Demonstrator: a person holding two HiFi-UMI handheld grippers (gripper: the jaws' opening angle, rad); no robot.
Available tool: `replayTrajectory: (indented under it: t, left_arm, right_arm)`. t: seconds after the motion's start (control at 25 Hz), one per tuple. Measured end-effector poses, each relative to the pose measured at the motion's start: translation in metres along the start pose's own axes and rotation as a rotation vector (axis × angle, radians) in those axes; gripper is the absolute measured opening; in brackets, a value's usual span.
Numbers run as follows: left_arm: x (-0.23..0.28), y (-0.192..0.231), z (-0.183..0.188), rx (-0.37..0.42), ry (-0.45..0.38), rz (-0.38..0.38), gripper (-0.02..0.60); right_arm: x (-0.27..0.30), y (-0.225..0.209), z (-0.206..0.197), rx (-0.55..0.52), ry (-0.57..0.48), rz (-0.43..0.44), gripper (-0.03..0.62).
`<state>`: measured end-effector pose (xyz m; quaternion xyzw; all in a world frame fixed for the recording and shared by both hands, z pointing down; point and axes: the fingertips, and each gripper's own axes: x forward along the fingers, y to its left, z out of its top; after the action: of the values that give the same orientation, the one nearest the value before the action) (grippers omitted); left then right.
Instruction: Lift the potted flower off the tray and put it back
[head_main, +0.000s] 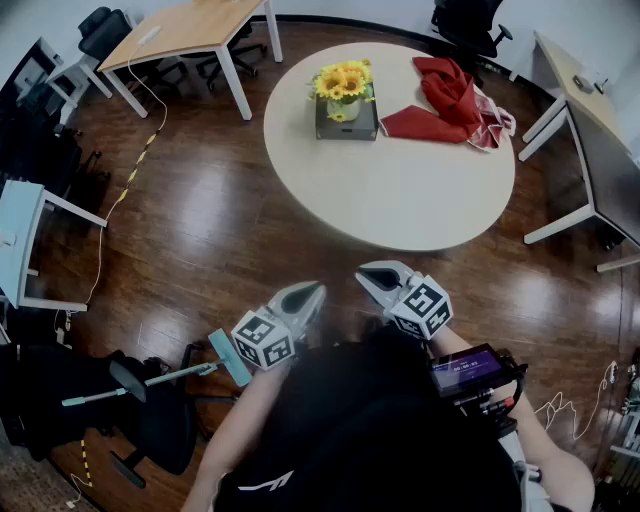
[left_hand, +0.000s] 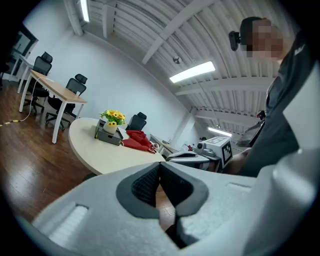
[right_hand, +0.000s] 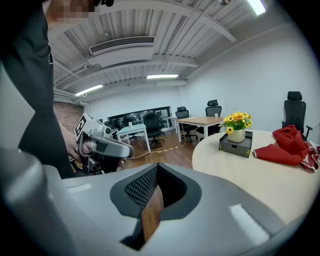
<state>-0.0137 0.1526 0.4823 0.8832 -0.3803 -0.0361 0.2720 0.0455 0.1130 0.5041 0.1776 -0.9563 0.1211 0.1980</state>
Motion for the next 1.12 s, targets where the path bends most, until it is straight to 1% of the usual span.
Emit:
replayTrajectory:
  t: [0.12, 0.24, 0.44, 0.56, 0.68, 0.88, 1.12]
  left_arm:
    - [-0.012, 0.006, 0.002, -0.006, 0.004, 0.010, 0.005]
    - [-0.021, 0.007, 0.005, -0.011, 0.000, 0.013, 0.005]
    - [-0.020, 0.006, 0.009, -0.005, -0.011, 0.018, 0.005]
    - [-0.017, 0.006, 0.012, 0.004, -0.011, 0.020, 0.005]
    - [-0.016, 0.013, 0.012, 0.000, -0.008, 0.045, 0.005]
    - [-0.004, 0.033, 0.017, -0.011, -0.003, 0.106, 0.005]
    - [0.027, 0.055, 0.032, -0.030, 0.012, 0.167, 0.005]
  right_arm:
    - [0.002, 0.019, 0.019, -0.001, -0.002, -0.005, 0.002]
    - [0.006, 0.026, 0.018, -0.001, 0.004, 0.004, 0.002]
    - [0.003, 0.024, 0.020, -0.022, 0.007, 0.000, 0.002]
    - [0.004, 0.015, 0.019, -0.024, 0.008, -0.004, 0.002]
    - [0.010, 0.006, 0.020, -0.018, 0.000, 0.003, 0.002]
    - [0.028, -0.014, 0.018, -0.025, 0.000, 0.057, 0.002]
    - [0.045, -0.057, 0.025, -0.018, 0.013, 0.116, 0.002]
